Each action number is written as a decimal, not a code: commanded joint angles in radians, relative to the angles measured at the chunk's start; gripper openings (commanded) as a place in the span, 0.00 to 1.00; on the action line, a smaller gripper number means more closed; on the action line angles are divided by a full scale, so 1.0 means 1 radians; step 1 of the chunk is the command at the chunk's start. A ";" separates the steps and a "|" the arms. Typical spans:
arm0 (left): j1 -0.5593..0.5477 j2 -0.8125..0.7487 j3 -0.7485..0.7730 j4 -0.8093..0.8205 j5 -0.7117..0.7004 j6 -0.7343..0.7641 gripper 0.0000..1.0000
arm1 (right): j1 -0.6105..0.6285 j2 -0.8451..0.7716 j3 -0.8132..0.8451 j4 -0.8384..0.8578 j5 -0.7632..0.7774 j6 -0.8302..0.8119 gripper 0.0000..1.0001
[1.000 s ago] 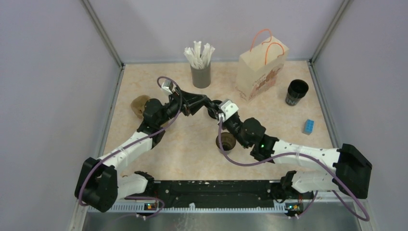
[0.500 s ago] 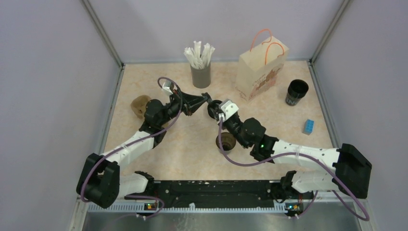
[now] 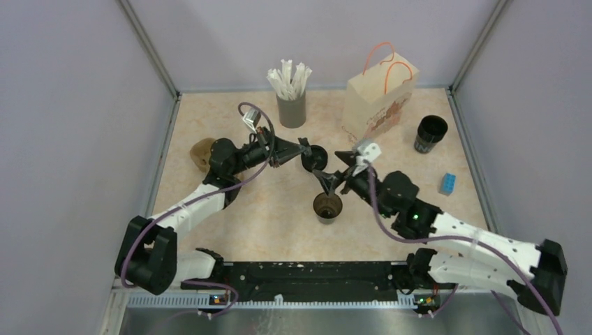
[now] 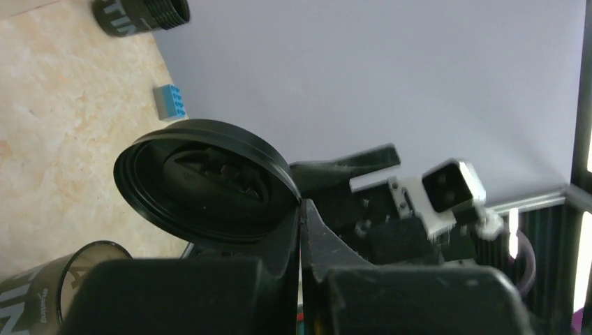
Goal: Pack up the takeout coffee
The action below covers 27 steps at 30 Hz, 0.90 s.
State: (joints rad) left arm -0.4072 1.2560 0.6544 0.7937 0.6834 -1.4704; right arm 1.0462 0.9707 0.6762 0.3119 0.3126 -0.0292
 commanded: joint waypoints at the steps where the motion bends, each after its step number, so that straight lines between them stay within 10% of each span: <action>1: 0.004 0.001 0.070 0.146 0.250 0.127 0.00 | -0.122 -0.189 -0.038 -0.038 -0.262 0.285 0.81; 14: 0.003 -0.138 0.052 0.114 0.483 0.363 0.00 | -0.222 -0.243 0.036 -0.182 -0.489 0.494 0.90; 27: -0.025 -0.194 0.100 -0.147 0.464 0.609 0.00 | -0.220 -0.205 -0.060 0.130 -0.570 0.549 0.91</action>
State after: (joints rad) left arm -0.4221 1.0920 0.7097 0.7113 1.1469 -0.9478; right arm 0.8326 0.7544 0.5941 0.3241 -0.2394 0.5781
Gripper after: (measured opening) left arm 0.004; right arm 0.909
